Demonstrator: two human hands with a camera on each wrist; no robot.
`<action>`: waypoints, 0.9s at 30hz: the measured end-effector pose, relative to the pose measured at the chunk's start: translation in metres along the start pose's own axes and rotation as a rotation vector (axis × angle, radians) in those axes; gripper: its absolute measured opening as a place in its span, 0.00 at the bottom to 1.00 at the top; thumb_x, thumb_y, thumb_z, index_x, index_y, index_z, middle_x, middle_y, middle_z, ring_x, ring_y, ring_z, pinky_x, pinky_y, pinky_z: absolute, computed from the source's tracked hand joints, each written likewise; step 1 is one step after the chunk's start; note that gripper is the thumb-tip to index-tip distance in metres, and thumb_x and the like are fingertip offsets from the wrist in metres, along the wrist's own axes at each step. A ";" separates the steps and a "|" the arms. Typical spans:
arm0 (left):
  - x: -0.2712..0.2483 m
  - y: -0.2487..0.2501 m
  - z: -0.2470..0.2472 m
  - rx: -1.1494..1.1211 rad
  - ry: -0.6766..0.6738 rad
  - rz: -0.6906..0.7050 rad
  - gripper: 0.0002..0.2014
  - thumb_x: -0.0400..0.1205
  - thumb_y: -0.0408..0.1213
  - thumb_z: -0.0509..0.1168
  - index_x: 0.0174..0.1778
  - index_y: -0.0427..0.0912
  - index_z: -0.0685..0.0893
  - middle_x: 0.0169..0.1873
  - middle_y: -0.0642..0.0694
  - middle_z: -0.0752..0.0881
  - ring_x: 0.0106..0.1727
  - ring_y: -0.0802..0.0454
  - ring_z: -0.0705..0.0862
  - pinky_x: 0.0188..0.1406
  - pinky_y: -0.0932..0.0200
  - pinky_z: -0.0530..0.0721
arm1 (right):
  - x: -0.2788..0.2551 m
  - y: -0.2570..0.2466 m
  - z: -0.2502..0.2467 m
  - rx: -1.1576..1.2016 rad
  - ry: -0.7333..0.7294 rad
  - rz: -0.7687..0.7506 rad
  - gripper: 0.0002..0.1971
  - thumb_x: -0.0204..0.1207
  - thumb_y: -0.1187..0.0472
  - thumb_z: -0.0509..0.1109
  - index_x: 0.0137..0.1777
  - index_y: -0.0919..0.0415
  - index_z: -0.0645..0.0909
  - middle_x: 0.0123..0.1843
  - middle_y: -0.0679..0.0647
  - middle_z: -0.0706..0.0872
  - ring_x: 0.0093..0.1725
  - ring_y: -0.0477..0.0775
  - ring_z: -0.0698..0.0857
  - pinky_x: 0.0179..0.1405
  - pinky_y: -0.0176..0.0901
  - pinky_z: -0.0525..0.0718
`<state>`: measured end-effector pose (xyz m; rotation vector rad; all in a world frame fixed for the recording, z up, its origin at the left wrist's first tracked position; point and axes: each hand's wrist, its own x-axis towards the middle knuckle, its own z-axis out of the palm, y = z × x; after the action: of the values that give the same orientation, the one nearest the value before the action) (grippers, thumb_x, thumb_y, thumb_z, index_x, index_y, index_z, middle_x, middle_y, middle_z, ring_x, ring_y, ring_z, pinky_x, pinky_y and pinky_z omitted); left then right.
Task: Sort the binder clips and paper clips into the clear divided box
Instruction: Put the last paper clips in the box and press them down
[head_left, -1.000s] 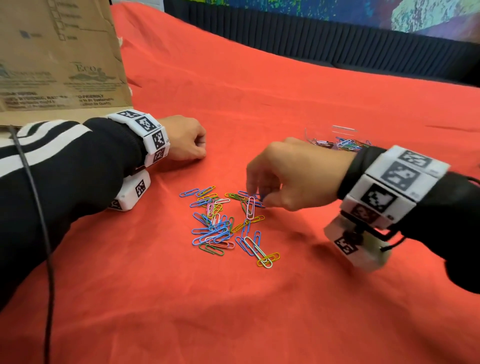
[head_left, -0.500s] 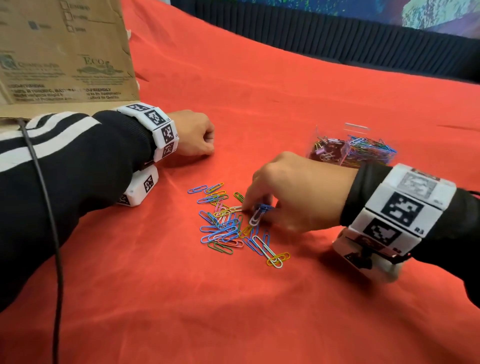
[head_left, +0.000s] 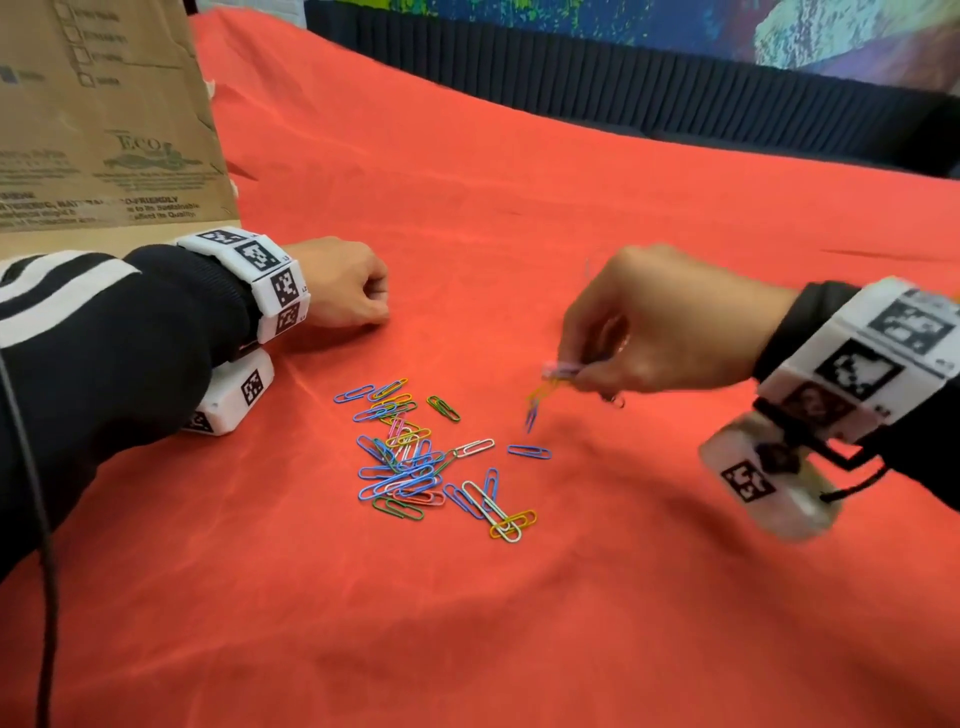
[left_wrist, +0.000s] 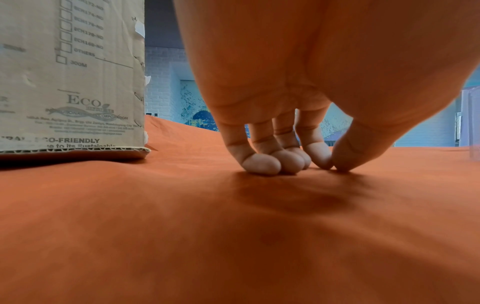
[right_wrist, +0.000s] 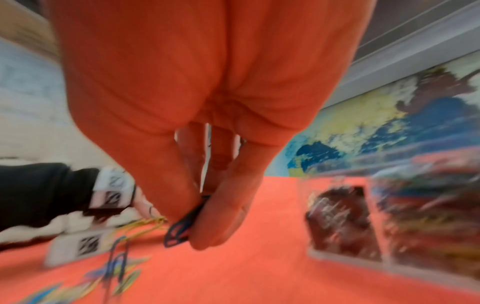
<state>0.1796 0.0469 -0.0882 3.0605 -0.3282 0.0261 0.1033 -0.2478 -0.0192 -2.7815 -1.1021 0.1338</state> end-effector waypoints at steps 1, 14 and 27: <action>0.000 0.000 0.000 0.007 0.001 0.001 0.07 0.77 0.43 0.67 0.35 0.46 0.82 0.31 0.53 0.84 0.37 0.45 0.80 0.41 0.60 0.74 | -0.002 0.011 -0.010 -0.008 0.037 0.050 0.05 0.66 0.48 0.75 0.37 0.46 0.90 0.29 0.38 0.89 0.34 0.39 0.88 0.40 0.43 0.87; 0.000 0.000 0.001 0.025 0.008 -0.003 0.08 0.78 0.44 0.67 0.34 0.47 0.81 0.30 0.55 0.84 0.34 0.50 0.80 0.39 0.60 0.72 | 0.005 0.123 -0.045 -0.354 0.183 0.440 0.07 0.64 0.64 0.78 0.36 0.50 0.91 0.28 0.44 0.87 0.34 0.54 0.85 0.39 0.41 0.80; -0.001 0.004 -0.001 0.029 -0.013 -0.023 0.08 0.78 0.44 0.66 0.36 0.47 0.82 0.32 0.55 0.84 0.36 0.49 0.81 0.40 0.61 0.71 | 0.008 0.124 -0.042 -0.376 0.288 0.434 0.11 0.63 0.64 0.74 0.30 0.44 0.84 0.33 0.52 0.88 0.37 0.61 0.85 0.43 0.58 0.90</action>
<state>0.1775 0.0431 -0.0868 3.0942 -0.2964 0.0093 0.1985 -0.3354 0.0007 -3.1904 -0.4852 -0.4609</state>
